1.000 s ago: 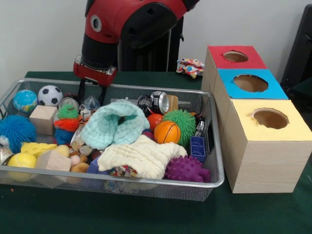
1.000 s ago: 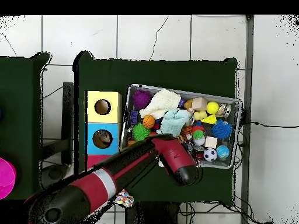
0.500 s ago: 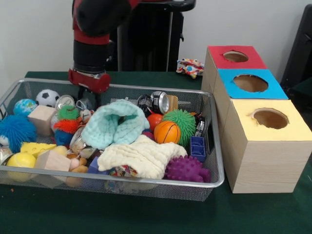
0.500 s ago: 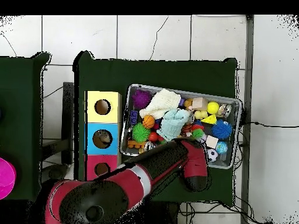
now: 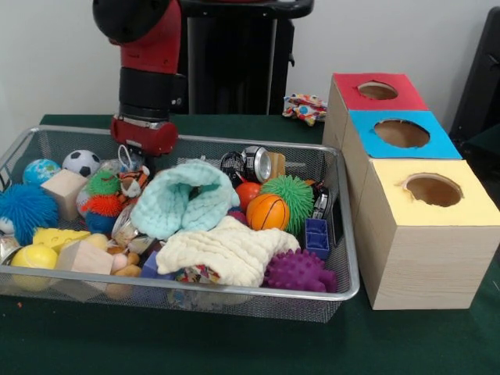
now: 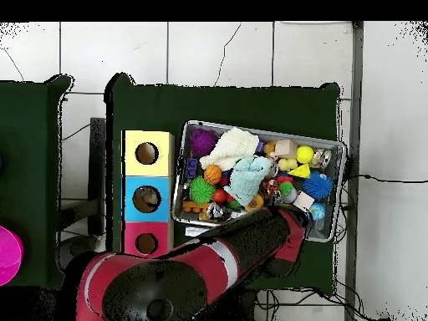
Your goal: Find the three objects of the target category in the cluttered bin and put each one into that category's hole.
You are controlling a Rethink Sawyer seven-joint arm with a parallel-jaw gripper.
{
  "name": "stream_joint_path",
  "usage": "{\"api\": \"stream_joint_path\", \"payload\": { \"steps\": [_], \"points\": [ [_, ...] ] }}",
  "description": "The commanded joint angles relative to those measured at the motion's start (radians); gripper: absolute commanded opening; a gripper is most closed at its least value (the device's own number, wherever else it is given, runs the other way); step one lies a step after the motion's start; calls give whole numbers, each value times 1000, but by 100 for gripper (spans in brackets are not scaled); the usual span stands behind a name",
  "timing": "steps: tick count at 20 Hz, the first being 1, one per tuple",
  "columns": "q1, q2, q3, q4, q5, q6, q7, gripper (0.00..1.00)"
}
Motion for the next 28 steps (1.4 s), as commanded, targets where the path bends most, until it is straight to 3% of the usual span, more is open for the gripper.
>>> {"api": "stream_joint_path", "payload": {
  "steps": [1,4,6,10,13,28],
  "points": [
    [-25,18,203,12,151,-88,-270,0],
    [-13,20,180,29,208,-75,-330,0],
    [-10,40,150,48,327,-120,-427,0],
    [102,191,-35,131,773,-263,-648,0],
    [170,285,-121,156,948,-302,-663,0],
    [372,459,-304,281,1284,-260,-673,0]
  ]
}}
